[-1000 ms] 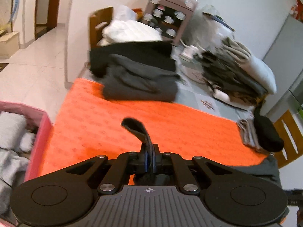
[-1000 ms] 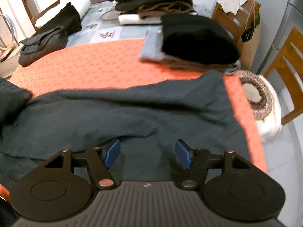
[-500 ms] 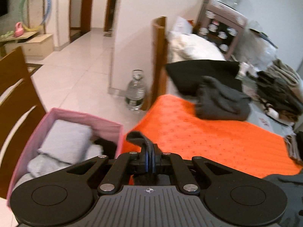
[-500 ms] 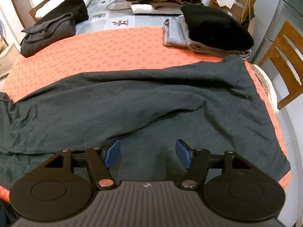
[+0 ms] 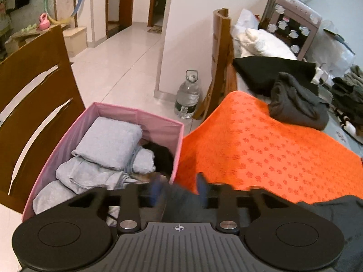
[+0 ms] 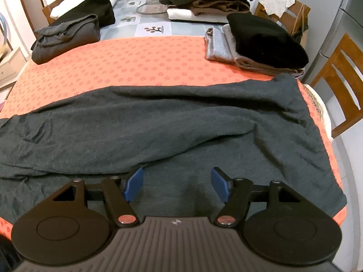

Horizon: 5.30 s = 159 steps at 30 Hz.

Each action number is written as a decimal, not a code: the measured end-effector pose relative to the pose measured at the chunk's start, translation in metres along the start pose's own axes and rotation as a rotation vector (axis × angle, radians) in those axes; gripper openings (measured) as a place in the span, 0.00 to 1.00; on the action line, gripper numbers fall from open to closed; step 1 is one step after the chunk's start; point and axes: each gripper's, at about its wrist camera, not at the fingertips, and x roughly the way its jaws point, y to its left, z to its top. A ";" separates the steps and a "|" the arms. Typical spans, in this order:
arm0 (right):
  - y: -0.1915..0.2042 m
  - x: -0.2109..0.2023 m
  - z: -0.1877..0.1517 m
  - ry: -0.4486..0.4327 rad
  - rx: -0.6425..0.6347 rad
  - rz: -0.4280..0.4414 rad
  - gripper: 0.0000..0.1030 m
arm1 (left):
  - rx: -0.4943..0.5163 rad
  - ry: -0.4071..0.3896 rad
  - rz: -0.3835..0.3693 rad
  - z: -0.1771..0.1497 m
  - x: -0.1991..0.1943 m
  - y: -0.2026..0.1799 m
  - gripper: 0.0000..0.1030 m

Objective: Fold clothes

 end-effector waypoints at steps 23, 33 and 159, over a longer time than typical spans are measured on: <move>-0.195 0.016 0.030 0.008 -0.065 -0.003 0.71 | 0.137 0.011 -0.055 -0.092 -0.026 -0.213 0.56; -0.253 0.038 0.088 -0.066 -0.053 0.092 0.70 | 0.218 0.047 -0.029 -0.088 -0.005 -0.276 0.56; -0.004 -0.066 -0.083 -0.295 -0.799 0.498 0.01 | 0.802 -0.255 0.096 -0.250 -0.086 -0.285 0.14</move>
